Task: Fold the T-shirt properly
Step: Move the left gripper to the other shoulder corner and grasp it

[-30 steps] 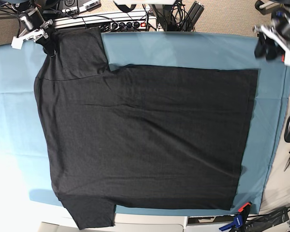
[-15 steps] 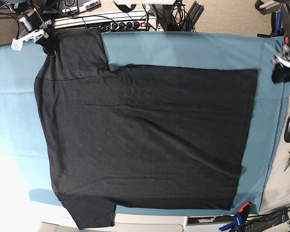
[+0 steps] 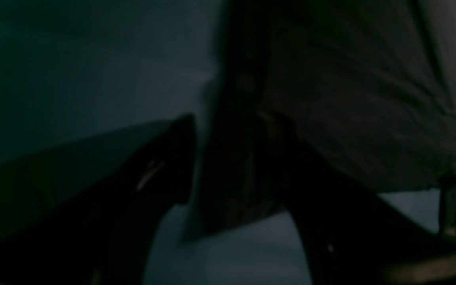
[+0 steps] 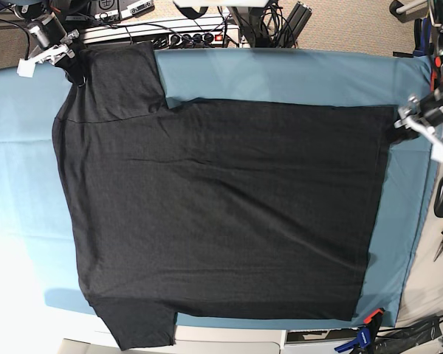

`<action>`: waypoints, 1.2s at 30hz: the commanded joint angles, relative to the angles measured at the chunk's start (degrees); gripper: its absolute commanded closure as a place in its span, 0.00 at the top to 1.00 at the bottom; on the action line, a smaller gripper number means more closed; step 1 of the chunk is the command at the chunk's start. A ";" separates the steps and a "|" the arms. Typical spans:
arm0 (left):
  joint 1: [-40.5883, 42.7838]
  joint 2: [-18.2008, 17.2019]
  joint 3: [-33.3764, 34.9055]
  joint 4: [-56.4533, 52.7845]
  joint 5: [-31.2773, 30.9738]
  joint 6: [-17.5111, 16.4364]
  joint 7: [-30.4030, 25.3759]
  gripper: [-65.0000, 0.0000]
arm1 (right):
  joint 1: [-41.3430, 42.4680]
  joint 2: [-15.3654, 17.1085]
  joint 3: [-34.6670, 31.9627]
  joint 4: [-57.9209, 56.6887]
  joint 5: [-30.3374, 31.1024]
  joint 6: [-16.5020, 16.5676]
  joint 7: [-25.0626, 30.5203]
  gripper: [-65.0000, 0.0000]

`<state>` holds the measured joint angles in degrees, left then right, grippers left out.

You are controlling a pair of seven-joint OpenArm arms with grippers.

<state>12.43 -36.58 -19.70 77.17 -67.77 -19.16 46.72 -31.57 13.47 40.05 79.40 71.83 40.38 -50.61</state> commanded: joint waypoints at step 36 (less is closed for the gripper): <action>5.07 -0.44 0.09 0.61 -4.94 -4.90 2.99 0.30 | -0.68 0.63 0.07 0.11 -2.64 -0.92 -1.44 0.00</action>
<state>17.28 -35.79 -19.49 77.38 -73.56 -24.47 48.62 -31.57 13.45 40.05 79.40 71.85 40.38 -50.59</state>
